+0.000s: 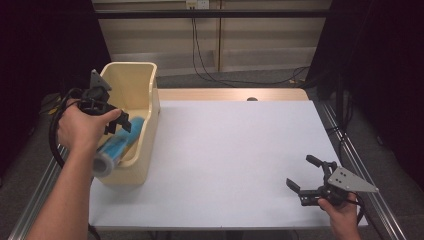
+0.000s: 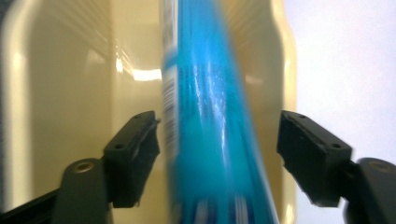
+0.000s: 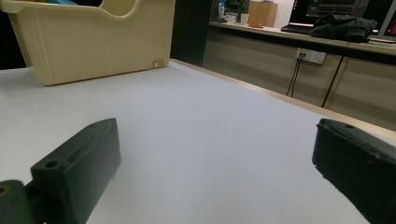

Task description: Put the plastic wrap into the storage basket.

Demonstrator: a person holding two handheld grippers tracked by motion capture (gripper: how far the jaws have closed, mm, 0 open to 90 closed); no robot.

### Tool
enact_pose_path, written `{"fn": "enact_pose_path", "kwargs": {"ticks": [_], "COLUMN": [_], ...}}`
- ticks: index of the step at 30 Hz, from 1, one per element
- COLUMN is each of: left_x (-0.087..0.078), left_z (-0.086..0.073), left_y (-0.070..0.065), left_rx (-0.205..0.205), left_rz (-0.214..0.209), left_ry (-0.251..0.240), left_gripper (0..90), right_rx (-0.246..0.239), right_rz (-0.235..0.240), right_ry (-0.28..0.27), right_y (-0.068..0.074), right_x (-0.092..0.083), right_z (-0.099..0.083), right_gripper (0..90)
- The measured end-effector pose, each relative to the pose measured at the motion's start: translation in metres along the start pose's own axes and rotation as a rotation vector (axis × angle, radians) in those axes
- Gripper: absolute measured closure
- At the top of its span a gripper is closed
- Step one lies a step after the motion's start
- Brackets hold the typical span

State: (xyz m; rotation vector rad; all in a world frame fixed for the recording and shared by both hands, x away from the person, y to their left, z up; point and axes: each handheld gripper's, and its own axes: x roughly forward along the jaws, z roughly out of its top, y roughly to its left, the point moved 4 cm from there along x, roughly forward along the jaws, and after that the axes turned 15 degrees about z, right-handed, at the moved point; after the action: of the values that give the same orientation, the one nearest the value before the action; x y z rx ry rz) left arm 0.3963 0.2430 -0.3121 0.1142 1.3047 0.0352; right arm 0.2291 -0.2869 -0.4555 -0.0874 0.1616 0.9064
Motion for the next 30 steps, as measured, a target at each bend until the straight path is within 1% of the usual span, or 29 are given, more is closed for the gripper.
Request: {"fn": "enact_pose_path", "kwargs": {"ticks": [1,2,3,4,5,6,7,9,10,11,13,14,16,17,18,19,21,22,23,24,25,26,27,28,30], "left_x": [-0.001,0.001,0.003,0.005,0.005,0.007,0.007,0.005,0.004,-0.001,-0.004,-0.006,-0.008,-0.009,-0.01,-0.013,-0.015,-0.018,-0.018,-0.022,-0.023,-0.023,-0.025,-0.026,-0.028], "left_z": [-0.001,-0.002,-0.002,-0.003,-0.003,-0.003,-0.003,-0.003,-0.002,-0.001,0.0,0.0,0.0,0.0,0.0,0.0,0.0,0.001,0.001,0.002,0.002,0.002,0.002,0.002,0.003], "left_y": [-0.002,-0.004,-0.005,-0.006,-0.006,-0.007,-0.007,-0.007,-0.007,-0.01,-0.011,-0.012,-0.014,-0.016,-0.019,-0.022,-0.024,-0.027,-0.027,-0.03,-0.033,-0.033,-0.036,-0.038,-0.046], "left_rx": [0.01,0.027,0.024,0.022,0.022,0.026,0.026,0.025,0.028,0.027,0.031,0.04,0.042,0.05,0.05,0.062,0.069,0.085,0.085,0.092,0.087,0.087,0.102,0.106,0.127], "left_rz": [-0.009,-0.024,-0.026,-0.038,-0.038,-0.054,-0.054,-0.067,-0.065,-0.067,-0.07,-0.071,-0.067,-0.068,-0.072,-0.077,-0.076,-0.082,-0.082,-0.086,-0.089,-0.089,-0.092,-0.095,-0.104], "left_ry": [0.045,0.058,0.06,0.052,0.052,0.037,0.037,0.029,0.022,-0.001,-0.001,-0.011,-0.017,-0.018,-0.018,-0.029,-0.031,-0.039,-0.039,-0.046,-0.056,-0.056,-0.061,-0.064,-0.078], "left_gripper": [24.6,23.7,23.7,23.5,22.8,22.1,21.5,21.4,21.4,21.2,21.0,20.4,20.2,20.2,19.5,19.0,18.6,18.5,18.3,17.8,17.5,17.2,17.2,16.7,15.8], "right_rx": [0.001,-0.002,-0.004,-0.005,-0.005,0.0,0.0,0.002,-0.002,-0.002,-0.002,-0.002,-0.002,-0.004,-0.005,-0.009,-0.007,-0.003,-0.003,-0.003,-0.004,-0.004,-0.005,-0.004,-0.008], "right_rz": [0.001,0.002,0.002,0.002,0.002,-0.002,-0.002,-0.003,-0.002,-0.004,-0.003,-0.004,0.0,0.0,0.001,0.001,0.001,-0.001,-0.001,-0.004,-0.002,-0.002,-0.003,-0.003,-0.001], "right_ry": [-0.001,0.0,0.001,0.002,0.002,0.002,0.002,0.0,0.002,0.002,0.002,0.005,0.005,0.005,0.005,0.004,0.004,0.004,0.004,0.001,0.001,0.001,-0.001,0.0,0.007], "right_y": [0.0,0.0,0.0,0.0,0.0,0.0,0.0,0.0,-0.001,-0.001,-0.001,-0.001,-0.001,0.0,0.0,0.001,0.001,0.001,0.001,0.0,0.0,0.0,0.0,0.0,0.001], "right_x": [0.0,0.0,0.0,0.0,0.0,-0.001,-0.001,-0.002,-0.002,-0.002,-0.001,-0.001,-0.001,-0.001,-0.001,-0.001,-0.001,-0.001,-0.001,-0.002,-0.002,-0.002,-0.002,-0.002,-0.002], "right_z": [0.0,0.0,0.0,0.0,0.0,0.0,0.0,0.0,0.0,0.0,0.0,-0.001,-0.001,0.0,0.0,0.0,0.0,0.0,0.0,0.0,0.0,0.0,0.0,0.0,-0.001], "right_gripper": [0.6,0.6,0.6,0.6,0.6,0.6,0.6,0.6,0.6,0.6,0.6,0.6,0.6,0.6,0.6,0.6,0.6,0.6,0.6,0.6,0.6,0.6,0.6,0.5,0.6]}}
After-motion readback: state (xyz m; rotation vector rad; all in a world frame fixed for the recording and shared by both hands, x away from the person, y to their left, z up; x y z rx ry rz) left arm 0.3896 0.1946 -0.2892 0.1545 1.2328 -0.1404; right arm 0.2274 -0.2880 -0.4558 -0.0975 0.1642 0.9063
